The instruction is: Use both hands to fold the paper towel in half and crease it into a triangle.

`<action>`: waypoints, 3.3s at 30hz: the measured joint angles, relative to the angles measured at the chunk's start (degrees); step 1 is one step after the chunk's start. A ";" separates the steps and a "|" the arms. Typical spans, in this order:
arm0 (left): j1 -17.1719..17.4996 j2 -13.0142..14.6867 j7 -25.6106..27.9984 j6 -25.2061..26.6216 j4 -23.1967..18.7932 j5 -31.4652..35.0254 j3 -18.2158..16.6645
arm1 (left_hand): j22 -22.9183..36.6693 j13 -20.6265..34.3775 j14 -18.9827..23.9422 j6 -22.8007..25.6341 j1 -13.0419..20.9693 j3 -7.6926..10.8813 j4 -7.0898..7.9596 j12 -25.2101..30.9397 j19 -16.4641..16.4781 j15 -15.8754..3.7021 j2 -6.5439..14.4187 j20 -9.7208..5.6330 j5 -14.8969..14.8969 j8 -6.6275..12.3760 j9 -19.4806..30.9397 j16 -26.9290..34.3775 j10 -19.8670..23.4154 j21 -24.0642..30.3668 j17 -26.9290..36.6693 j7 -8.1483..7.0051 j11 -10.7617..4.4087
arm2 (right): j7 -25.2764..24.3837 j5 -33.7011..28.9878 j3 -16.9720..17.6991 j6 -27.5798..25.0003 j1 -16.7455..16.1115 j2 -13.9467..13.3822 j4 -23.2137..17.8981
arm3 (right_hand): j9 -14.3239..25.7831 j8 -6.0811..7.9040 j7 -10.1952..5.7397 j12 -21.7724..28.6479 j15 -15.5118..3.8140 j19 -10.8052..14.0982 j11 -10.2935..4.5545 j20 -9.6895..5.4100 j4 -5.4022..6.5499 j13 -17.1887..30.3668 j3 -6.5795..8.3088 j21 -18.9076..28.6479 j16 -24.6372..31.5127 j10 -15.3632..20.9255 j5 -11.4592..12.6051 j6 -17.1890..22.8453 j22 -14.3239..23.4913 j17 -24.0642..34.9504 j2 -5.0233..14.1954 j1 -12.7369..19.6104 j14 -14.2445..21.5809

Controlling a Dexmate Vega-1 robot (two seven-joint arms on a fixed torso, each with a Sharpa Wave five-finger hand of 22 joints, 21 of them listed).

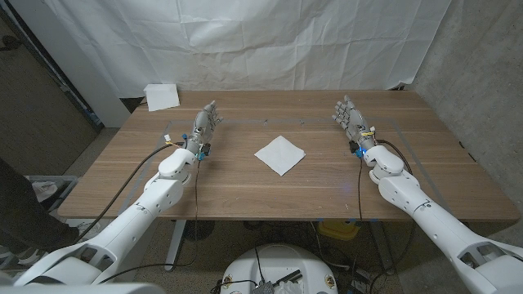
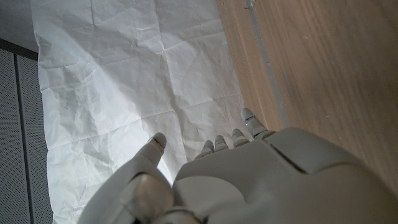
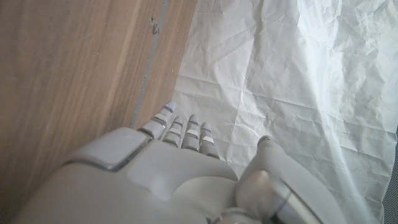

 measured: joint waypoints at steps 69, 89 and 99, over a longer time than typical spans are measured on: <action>-8.79 11.42 0.68 -16.78 -1.54 42.20 9.45 | 0.52 0.47 11.58 27.68 5.90 8.16 -8.37 2.24 -0.06 1.10 2.26 7.27 -0.81 1.63 0.53 0.99 19.85 -1.73 0.09 -1.00 0.19 | -33.64 -33.13 -3.18 -13.13 -16.83 -11.77 -27.79 | 0.25 1.72 1.08 2.31 1.33 10.44 1.62 1.40 -7.67 0.26 7.17 2.42 3.81 16.22 0.44 15.59 0.54 0.70 1.03 8.15 17.69; -9.64 14.55 -2.21 -13.50 -6.27 49.98 11.71 | 0.37 0.54 11.19 27.09 13.13 10.58 -16.63 0.91 -0.06 0.72 2.41 6.83 0.87 1.18 0.52 0.78 18.66 -2.35 0.26 -2.26 -1.65 | -41.50 -41.87 -8.03 -26.60 -17.69 -12.38 -35.02 | 0.24 2.12 -0.89 2.54 -3.31 16.76 -1.71 -0.83 -13.01 0.55 12.22 4.21 6.79 22.84 1.33 21.81 0.53 2.18 3.09 18.00 24.21; -9.72 15.61 -2.54 -12.44 -7.57 53.04 12.55 | 0.53 0.54 11.61 28.95 14.84 10.24 -17.72 1.70 -0.06 0.31 2.18 6.84 0.88 1.28 0.52 0.78 21.75 -2.78 0.26 -1.75 -1.44 | -44.02 -45.44 -10.08 -32.83 -17.75 -11.40 -37.30 | 0.24 2.12 -0.98 2.54 -3.96 18.31 -1.41 -0.72 -12.44 0.55 11.78 4.66 8.44 24.53 0.62 23.60 0.53 3.02 1.59 18.11 27.10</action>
